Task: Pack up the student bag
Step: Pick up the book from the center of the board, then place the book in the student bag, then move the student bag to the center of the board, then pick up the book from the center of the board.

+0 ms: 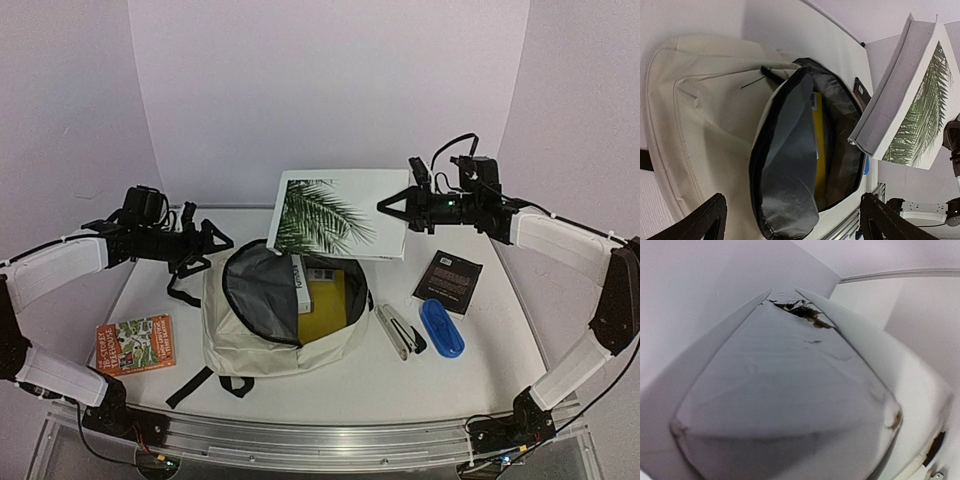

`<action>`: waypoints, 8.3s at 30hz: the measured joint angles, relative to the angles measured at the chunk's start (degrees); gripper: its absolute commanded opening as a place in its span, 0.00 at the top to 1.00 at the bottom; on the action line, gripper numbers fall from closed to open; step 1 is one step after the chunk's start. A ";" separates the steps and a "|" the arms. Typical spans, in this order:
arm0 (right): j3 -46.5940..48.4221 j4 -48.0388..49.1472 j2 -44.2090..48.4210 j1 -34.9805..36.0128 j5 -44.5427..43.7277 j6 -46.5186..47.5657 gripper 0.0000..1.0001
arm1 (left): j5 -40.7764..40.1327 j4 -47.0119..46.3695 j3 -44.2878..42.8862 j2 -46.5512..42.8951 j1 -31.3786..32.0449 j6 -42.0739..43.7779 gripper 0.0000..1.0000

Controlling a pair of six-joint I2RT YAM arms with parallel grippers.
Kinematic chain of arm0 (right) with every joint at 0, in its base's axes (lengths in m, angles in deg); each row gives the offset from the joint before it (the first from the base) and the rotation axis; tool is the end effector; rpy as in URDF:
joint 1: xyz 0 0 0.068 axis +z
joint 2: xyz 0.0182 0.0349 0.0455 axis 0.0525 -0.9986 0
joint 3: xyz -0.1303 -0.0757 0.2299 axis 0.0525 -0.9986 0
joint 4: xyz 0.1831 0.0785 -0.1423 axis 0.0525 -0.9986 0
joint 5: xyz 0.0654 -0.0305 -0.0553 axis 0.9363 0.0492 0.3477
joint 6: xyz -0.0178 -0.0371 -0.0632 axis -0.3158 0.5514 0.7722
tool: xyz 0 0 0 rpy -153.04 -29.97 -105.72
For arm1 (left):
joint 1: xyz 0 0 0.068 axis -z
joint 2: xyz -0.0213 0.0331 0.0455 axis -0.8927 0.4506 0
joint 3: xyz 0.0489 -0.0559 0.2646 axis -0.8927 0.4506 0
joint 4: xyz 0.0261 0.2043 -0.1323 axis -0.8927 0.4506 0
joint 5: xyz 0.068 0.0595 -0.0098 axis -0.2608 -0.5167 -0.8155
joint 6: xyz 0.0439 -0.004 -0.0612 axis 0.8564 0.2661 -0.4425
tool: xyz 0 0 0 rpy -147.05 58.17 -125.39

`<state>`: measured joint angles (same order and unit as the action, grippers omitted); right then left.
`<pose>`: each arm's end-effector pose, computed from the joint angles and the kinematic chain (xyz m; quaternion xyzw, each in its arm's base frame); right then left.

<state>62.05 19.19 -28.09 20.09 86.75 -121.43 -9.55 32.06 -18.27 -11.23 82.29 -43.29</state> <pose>0.3049 0.1847 0.3338 -0.1779 0.7452 0.5727 0.2914 0.2510 -0.1211 0.2689 -0.0235 0.8741 -0.4090 0.2610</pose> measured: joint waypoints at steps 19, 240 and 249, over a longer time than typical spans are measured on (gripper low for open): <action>0.06 -16.90 0.26 -0.03 -11.35 7.86 0.77 | 6.96 -3.06 3.84 9.08 0.09 -4.29 0.64; -27.65 1.67 2.26 -22.42 -19.67 -6.36 1.00 | -6.16 -5.80 -8.58 8.34 2.29 5.91 0.06; -27.64 4.50 -3.06 -20.56 -19.60 -5.36 0.93 | -5.81 -5.81 -9.86 9.26 4.87 6.08 0.06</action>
<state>34.41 23.69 -31.15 -0.47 67.15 -126.79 -15.36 26.26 -28.12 -1.97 87.16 -37.21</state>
